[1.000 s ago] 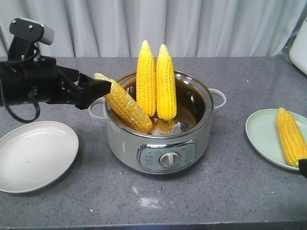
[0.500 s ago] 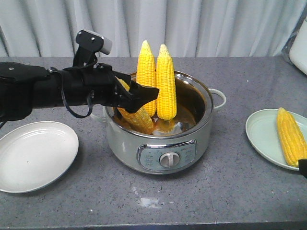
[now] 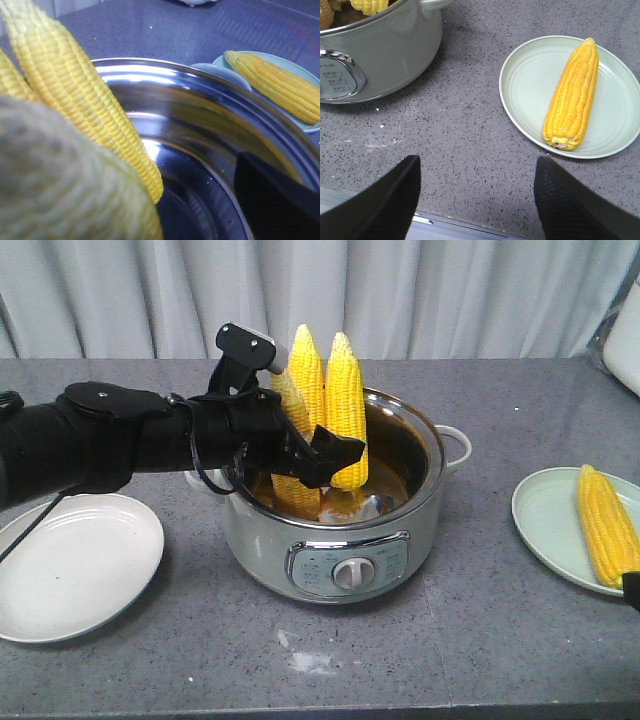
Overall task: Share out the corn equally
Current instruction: 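Reach the left gripper into the pot and grasp a corn cob, then lift the held corn cob up out of the pot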
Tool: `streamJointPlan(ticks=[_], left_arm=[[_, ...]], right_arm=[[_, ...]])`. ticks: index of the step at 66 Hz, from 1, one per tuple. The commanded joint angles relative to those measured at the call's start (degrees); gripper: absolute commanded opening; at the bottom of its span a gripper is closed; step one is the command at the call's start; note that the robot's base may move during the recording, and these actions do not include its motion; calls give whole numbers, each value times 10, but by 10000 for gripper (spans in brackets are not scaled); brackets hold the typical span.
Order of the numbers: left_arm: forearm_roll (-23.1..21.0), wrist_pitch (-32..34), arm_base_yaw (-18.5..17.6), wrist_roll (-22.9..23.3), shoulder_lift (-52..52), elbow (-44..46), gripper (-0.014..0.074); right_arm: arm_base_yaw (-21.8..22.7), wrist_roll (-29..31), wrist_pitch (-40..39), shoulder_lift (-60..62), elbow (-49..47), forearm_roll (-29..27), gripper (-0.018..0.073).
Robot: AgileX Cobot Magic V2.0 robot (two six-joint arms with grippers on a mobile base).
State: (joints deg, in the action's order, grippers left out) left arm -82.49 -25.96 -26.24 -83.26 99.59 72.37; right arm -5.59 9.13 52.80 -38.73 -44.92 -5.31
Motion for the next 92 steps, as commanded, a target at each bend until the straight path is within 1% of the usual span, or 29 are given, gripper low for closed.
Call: streamJointPlan(ticks=[1,8,13,25,30,33,38,46,63,69,80,86,92], left_arm=[[-18,-13,-3,-3,-24,15,585],[-19,-11,-3,-5,-24,15,563],[-17,-11,-3,-5,-24,15,527],[-17,-12,-3,-5,-24,15,357],[-13,-17,-3,-5,-27,15,309],[-4,-21,-3,-5,-30,15,293],[14,-22,-3,-5,-40,15,289],[31,-22,-3,-1,-64,15,289],[37,-8,-3,-1,-142,15,289],[47,7,-3,0,-179,15,289],[49,52,-1,0,-247,15,289],[72,85,-1,22,-281,15,289],[125,115,-1,75,-307,15,289]], right_arm=[[0,0,-32,0,-14,1,458],[0,0,-32,0,-14,1,458],[0,-1,-32,0,-14,1,458],[0,-1,-32,0,-14,1,458],[0,-1,-32,0,-14,1,458],[0,-1,-32,0,-14,1,458],[0,-1,-32,0,-14,1,458],[0,-1,-32,0,-14,1,458],[0,-1,-32,0,-14,1,458],[0,-1,-32,0,-14,1,458],[0,-1,-32,0,-14,1,458],[0,-1,-32,0,-14,1,458],[0,-1,-32,0,-14,1,458]])
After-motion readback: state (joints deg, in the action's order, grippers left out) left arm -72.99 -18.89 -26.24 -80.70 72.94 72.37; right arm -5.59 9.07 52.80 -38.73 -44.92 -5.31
